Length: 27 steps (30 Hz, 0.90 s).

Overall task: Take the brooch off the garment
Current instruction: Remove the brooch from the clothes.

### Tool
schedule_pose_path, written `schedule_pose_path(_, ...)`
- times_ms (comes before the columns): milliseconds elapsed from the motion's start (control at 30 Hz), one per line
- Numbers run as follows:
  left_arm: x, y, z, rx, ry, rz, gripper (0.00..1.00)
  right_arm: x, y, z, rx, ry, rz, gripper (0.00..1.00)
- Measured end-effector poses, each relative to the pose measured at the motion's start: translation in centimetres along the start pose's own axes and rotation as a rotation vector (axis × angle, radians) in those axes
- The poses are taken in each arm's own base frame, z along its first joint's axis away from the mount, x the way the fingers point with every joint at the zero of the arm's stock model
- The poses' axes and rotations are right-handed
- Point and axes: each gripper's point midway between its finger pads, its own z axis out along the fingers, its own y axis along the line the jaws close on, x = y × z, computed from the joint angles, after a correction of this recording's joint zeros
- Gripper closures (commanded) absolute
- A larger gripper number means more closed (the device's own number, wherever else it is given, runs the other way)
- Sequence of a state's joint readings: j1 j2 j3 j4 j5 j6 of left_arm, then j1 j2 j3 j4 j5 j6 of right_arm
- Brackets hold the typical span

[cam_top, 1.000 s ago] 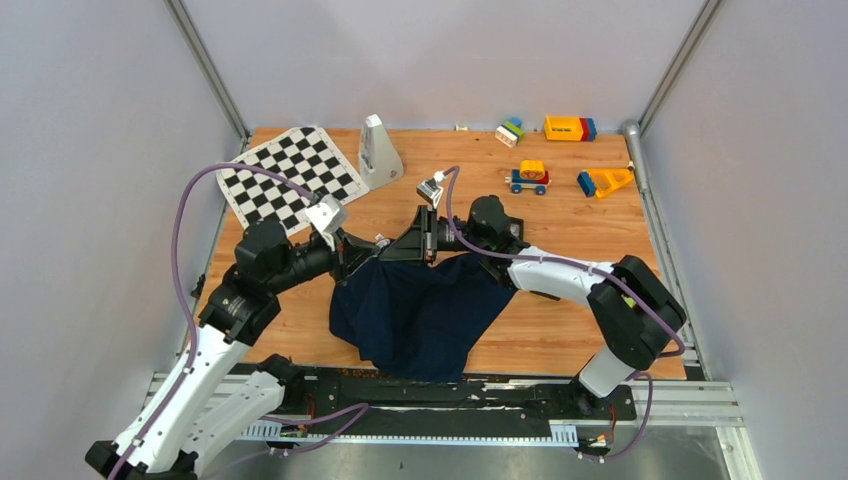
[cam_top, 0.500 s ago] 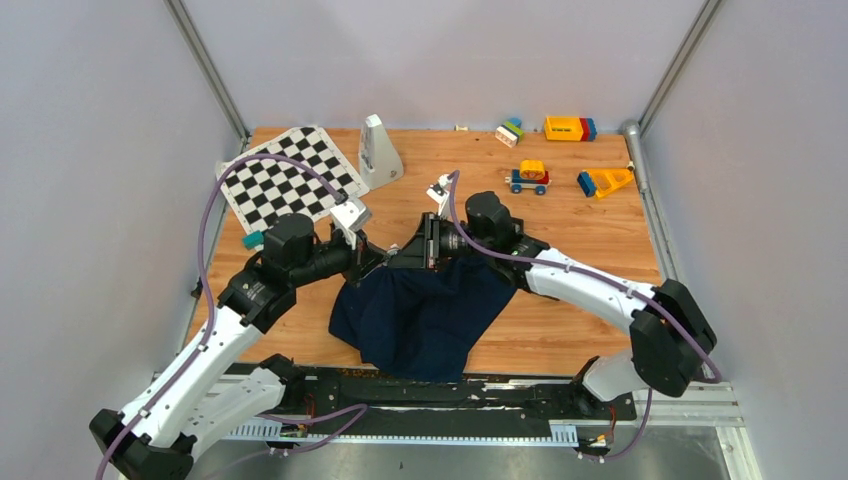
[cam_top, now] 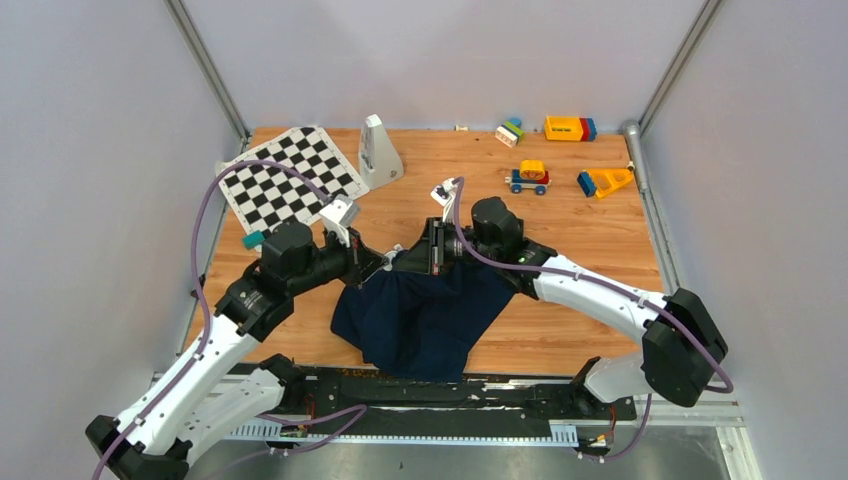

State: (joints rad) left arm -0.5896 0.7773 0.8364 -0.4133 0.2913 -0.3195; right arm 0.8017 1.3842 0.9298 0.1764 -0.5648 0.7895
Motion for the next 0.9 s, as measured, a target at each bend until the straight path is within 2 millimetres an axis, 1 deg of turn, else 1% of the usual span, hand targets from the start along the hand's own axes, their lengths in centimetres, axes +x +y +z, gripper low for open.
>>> schedule_pose_path(33, 0.1, 0.0, -0.1, -0.007, -0.018, -0.037, 1.0, 0.0, 0.0, 0.0, -0.001, 0.001, -0.007, 0.94)
schedule_pose_path(100, 0.2, 0.1, -0.1, -0.016, -0.051, -0.097, 1.0, 0.2, -0.1, 0.1, -0.001, 0.008, -0.015, 0.87)
schedule_pose_path(233, 0.7, 0.6, 0.3, -0.036, -0.103, -0.221, 1.0, 0.7, -0.8, 0.4, 0.009, 0.027, -0.018, 0.7)
schedule_pose_path(300, 0.9, 0.9, 0.5, -0.045, -0.127, -0.26, 1.0, 1.1, -1.2, 0.3, 0.014, 0.032, -0.021, 0.67)
schedule_pose_path(433, 1.1, 1.3, 0.3, -0.059, -0.177, -0.293, 1.0, 2.6, -2.3, -0.4, 0.029, 0.05, -0.025, 0.66)
schedule_pose_path(500, 0.9, 1.5, 0.0, -0.063, -0.209, -0.295, 1.0, 3.2, -2.4, -0.8, 0.026, 0.06, -0.024, 0.59)
schedule_pose_path(567, 0.5, 1.6, -0.2, -0.061, -0.244, -0.291, 1.0, 3.4, -2.3, -1.0, 0.023, 0.063, -0.028, 0.49)
schedule_pose_path(633, 0.2, 1.5, -0.3, -0.054, -0.26, -0.287, 1.0, 3.1, -2.3, -1.3, 0.022, 0.052, -0.035, 0.4)
schedule_pose_path(700, -0.2, 1.3, -0.4, -0.043, -0.276, -0.281, 1.0, 2.8, -2.1, -2.0, 0.014, 0.036, -0.043, 0.28)
schedule_pose_path(800, -0.7, 0.7, -0.4, -0.003, -0.308, -0.273, 1.0, 1.5, -1.4, -3.3, -0.013, -0.012, -0.06, 0.15)
schedule_pose_path(833, -0.8, 0.5, -0.4, 0.015, -0.321, -0.274, 1.0, 0.9, -0.9, -3.7, -0.031, -0.034, -0.072, 0.11)
schedule_pose_path(900, -0.9, 0.0, -0.4, 0.053, -0.341, -0.284, 1.0, -0.1, 0.1, -4.2, -0.061, -0.072, -0.084, 0.1)
